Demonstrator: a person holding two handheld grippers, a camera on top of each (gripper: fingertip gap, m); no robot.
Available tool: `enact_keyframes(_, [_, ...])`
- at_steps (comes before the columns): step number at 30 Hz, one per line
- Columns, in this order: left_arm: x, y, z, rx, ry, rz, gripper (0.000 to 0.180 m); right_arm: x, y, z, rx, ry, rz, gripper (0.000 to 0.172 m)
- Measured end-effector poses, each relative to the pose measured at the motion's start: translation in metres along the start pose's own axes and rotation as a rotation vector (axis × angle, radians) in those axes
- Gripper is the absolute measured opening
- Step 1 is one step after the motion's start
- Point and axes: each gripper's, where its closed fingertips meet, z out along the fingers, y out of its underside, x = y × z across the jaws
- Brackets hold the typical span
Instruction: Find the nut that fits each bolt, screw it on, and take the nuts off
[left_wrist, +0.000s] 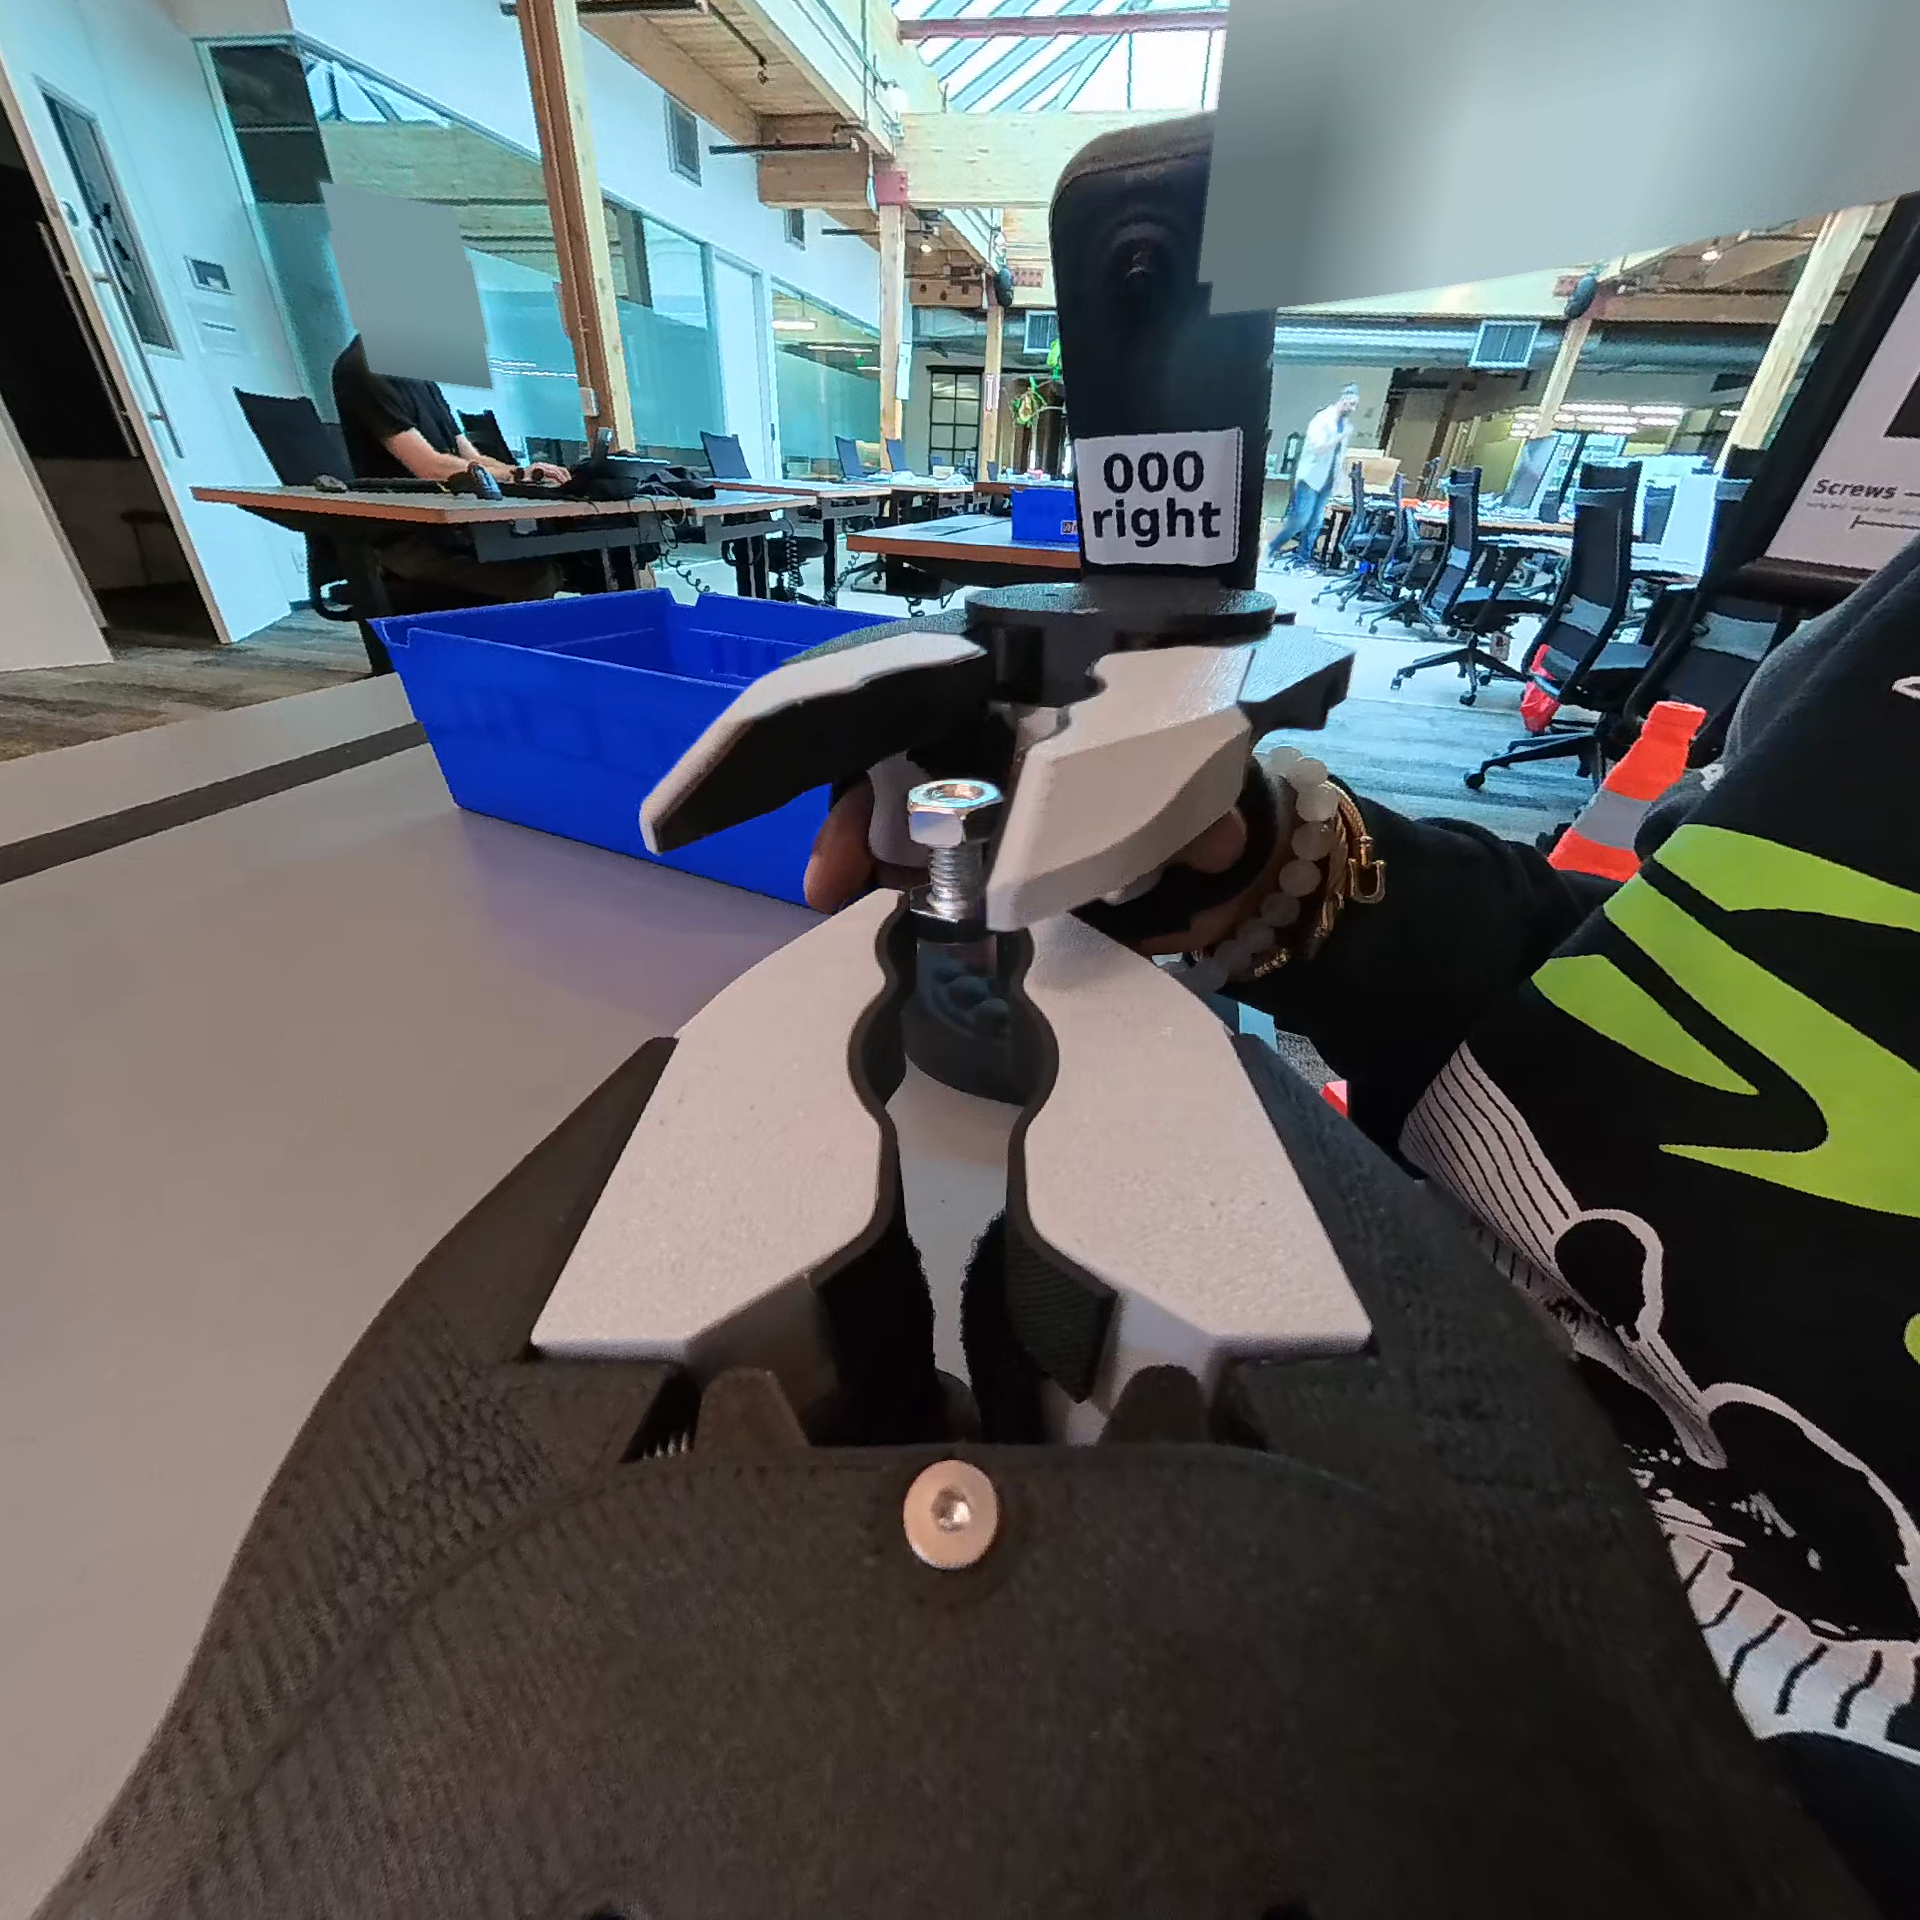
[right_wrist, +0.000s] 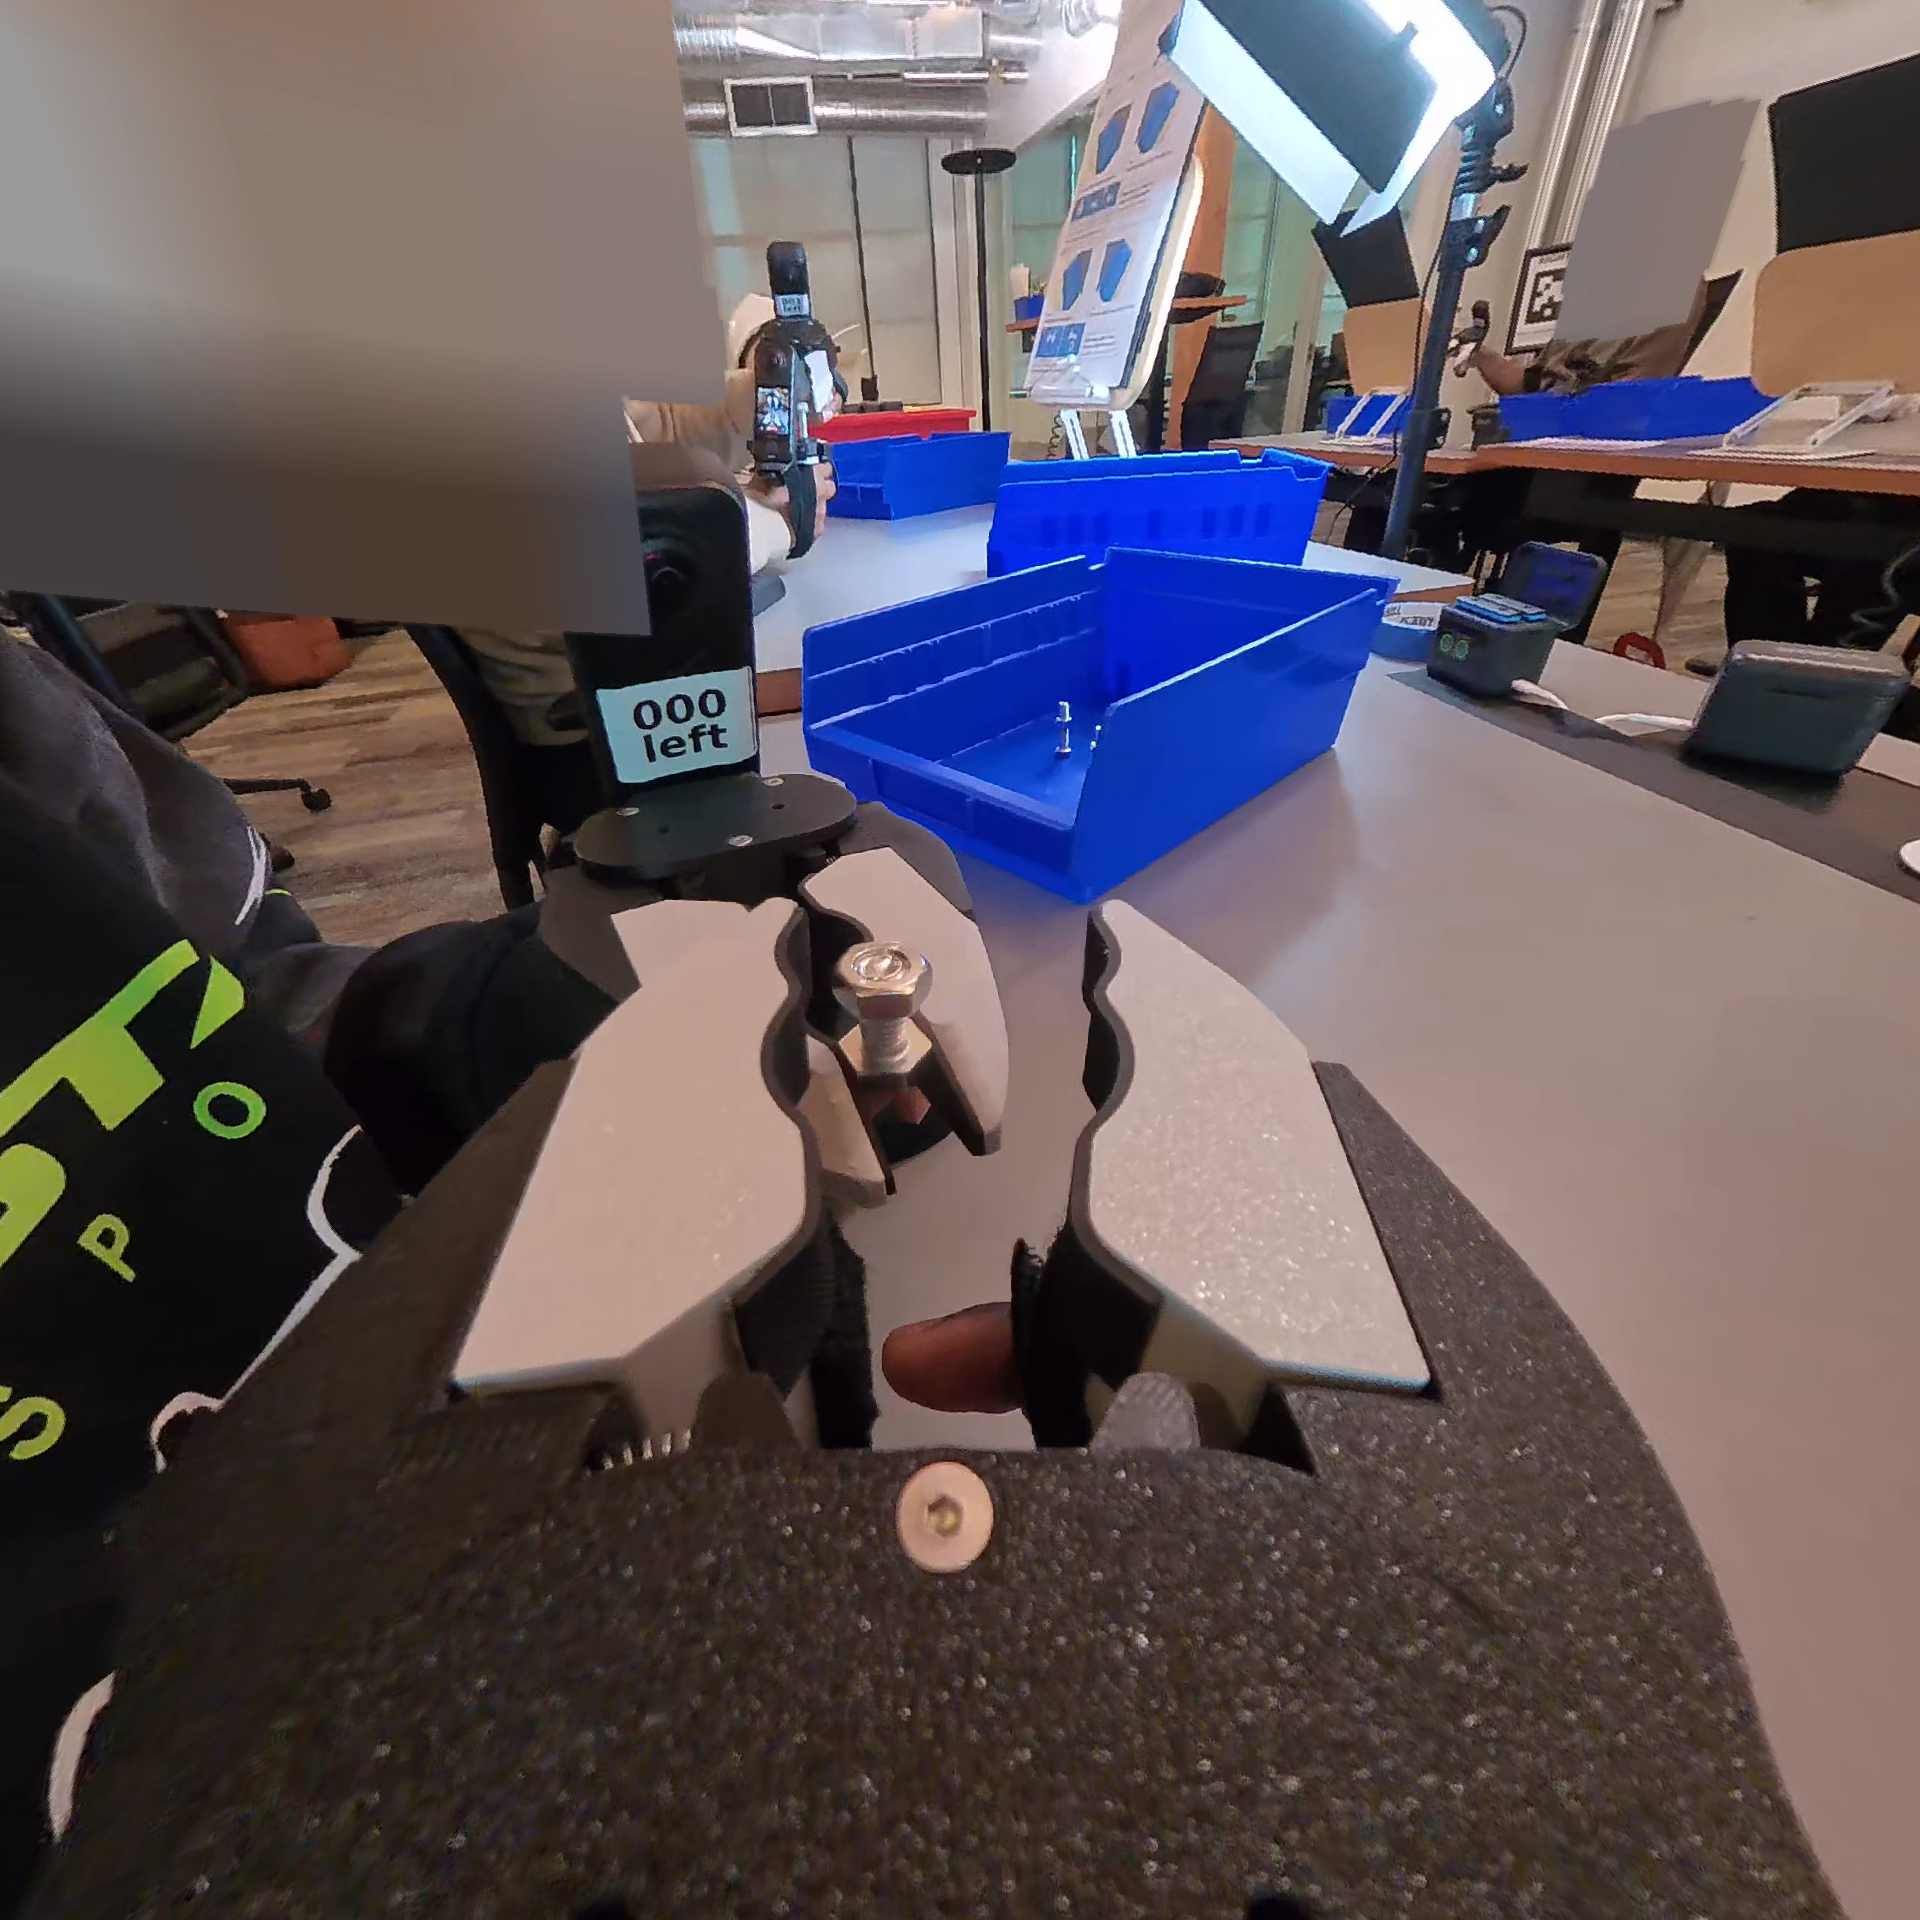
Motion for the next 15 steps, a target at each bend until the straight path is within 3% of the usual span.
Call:
enact_keyframes(9, [-0.001,-0.002,-0.001,0.01,0.0,-0.013,0.015,0.008,-0.001,-0.022,0.003,0.013,0.008,0.048])
enact_keyframes(10, [-0.001,-0.002,-0.001,0.014,0.0,-0.015,0.015,0.011,-0.001,-0.028,0.006,0.025,0.015,0.044])
enact_keyframes(11, [0.001,-0.003,-0.001,0.019,0.015,-0.013,0.015,0.019,-0.001,-0.035,0.014,0.069,0.02,0.022])
enact_keyframes(12, [0.001,-0.002,-0.001,0.016,0.011,-0.01,0.015,0.026,-0.001,-0.042,0.023,0.111,0.018,0.014])
enact_keyframes(15, [0.001,-0.001,0.0,0.007,0.008,-0.008,0.015,0.026,-0.001,-0.05,0.021,0.107,0.011,0.009])
